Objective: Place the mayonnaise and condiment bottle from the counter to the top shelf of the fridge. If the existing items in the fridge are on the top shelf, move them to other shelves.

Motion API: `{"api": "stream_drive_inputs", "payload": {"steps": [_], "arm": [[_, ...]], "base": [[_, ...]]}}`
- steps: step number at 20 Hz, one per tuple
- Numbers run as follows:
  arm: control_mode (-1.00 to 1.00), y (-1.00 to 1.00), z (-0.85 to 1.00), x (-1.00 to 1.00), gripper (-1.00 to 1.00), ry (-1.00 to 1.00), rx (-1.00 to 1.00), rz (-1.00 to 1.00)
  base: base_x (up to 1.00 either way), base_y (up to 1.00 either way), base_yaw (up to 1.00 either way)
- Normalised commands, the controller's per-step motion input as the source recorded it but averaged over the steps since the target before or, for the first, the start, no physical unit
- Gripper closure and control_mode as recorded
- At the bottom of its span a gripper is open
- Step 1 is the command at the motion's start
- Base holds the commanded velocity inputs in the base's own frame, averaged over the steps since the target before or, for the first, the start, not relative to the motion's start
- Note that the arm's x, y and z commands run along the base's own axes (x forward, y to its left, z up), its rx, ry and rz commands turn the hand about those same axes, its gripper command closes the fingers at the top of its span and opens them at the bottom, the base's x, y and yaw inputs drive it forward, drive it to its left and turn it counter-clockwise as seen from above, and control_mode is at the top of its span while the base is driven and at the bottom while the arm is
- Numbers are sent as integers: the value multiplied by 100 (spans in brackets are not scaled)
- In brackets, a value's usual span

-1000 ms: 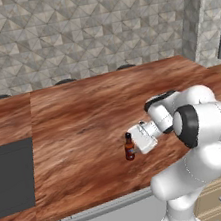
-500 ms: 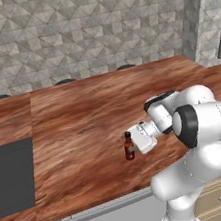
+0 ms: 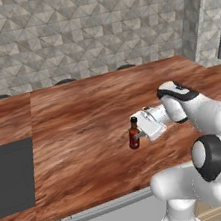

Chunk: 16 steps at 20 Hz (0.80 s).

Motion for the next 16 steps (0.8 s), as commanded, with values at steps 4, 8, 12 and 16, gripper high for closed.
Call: {"api": "stream_drive_inputs", "payload": {"steps": [4, 8, 12, 16], "arm": [[-100, 0, 100, -90, 100, -3, 0, -3], [-100, 0, 100, -84, 100, 0, -1, -5], [-100, 0, 100, -74, 100, -8, 0, -3], [-100, 0, 100, -57, 100, -25, 0, -4]], "base": [[0, 0, 0], [0, 0, 0], [0, 0, 0], [0, 0, 0]]}}
